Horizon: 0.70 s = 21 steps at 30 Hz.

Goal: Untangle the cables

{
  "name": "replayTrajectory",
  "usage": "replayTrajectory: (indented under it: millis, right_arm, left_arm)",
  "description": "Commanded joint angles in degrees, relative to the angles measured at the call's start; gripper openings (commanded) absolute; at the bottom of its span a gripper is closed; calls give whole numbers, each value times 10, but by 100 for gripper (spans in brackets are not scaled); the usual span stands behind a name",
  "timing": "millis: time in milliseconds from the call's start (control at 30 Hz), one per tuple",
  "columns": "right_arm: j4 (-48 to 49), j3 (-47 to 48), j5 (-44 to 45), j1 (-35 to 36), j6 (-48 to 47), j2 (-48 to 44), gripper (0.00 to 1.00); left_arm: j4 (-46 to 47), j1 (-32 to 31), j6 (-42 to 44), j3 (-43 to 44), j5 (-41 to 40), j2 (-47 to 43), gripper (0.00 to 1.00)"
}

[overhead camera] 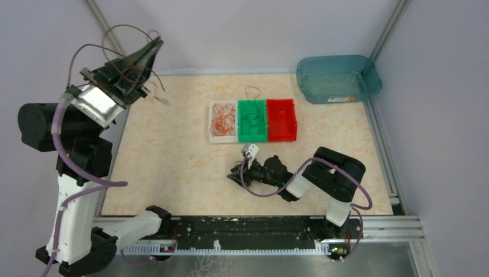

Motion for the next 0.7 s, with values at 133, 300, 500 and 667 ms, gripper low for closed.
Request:
replayTrajectory:
  millis: [133, 300, 500, 667]
  right_arm:
    - [84, -52, 48, 5, 1, -13, 36]
    - [73, -61, 70, 5, -6, -96, 58]
    - [-91, 27, 45, 5, -45, -274, 77]
    - [-185, 92, 14, 4, -68, -350, 85]
  left_arm:
    - [104, -2, 147, 155, -77, 54, 0]
    - [9, -2, 116, 205, -44, 64, 0]
    - [-64, -2, -3, 115, 10, 17, 0]
    - [-93, -2, -101, -10, 66, -30, 0]
